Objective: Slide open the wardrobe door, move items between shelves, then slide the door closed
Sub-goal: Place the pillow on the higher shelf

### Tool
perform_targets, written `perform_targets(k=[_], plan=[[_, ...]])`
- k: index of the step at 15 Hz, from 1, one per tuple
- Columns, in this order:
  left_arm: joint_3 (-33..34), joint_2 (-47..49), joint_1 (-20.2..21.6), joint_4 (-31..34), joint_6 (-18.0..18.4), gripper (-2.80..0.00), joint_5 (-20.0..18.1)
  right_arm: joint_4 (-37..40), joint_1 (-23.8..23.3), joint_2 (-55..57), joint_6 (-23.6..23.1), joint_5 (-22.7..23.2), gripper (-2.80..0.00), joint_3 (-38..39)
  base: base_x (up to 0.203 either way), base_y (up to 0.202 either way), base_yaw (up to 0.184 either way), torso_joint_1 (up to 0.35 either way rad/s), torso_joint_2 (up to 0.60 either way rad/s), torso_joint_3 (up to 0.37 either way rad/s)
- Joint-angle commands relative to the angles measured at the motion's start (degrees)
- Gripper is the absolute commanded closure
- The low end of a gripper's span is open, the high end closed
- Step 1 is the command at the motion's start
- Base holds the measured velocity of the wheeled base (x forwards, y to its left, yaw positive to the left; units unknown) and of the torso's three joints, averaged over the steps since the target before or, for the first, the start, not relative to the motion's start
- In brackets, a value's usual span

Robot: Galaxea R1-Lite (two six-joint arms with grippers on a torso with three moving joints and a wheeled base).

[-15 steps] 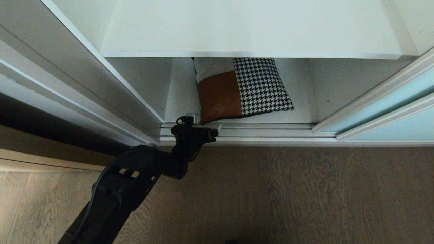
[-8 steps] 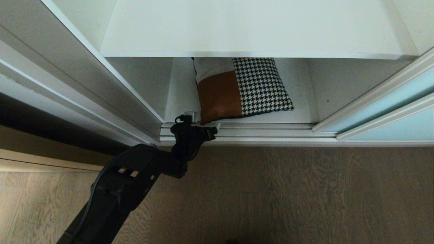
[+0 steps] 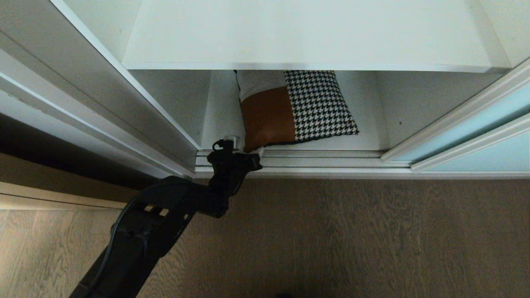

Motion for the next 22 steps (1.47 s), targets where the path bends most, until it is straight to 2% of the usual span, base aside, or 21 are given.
perform_targets(k=[1,9,18,22], plan=[[-0.01,0.27,-0.01,-0.36,-0.10,0.00,-0.11,-0.01,0.00,0.07,-0.03,0.01,0.00,0.01,0.000,0.000,0.000,0.000,0.00,0.000],[1.44,-1.52,-0.10,1.09,-0.75,0.00,0.16,-0.01,0.00,0.07,-0.03,0.01,0.00,0.08,0.000,0.000,0.000,0.000,0.00,0.000],[31.82,-22.57,-0.33,-1.21,-1.83,0.00,-1.74,-0.01,0.00,0.07,-0.03,0.01,0.00,0.00,0.000,0.000,0.000,0.000,0.00,0.000],[43.31,-32.48,-3.46,1.94,-5.43,0.00,-1.46,-0.01,0.00,0.07,-0.03,0.01,0.00,0.00,0.000,0.000,0.000,0.000,0.00,0.000]])
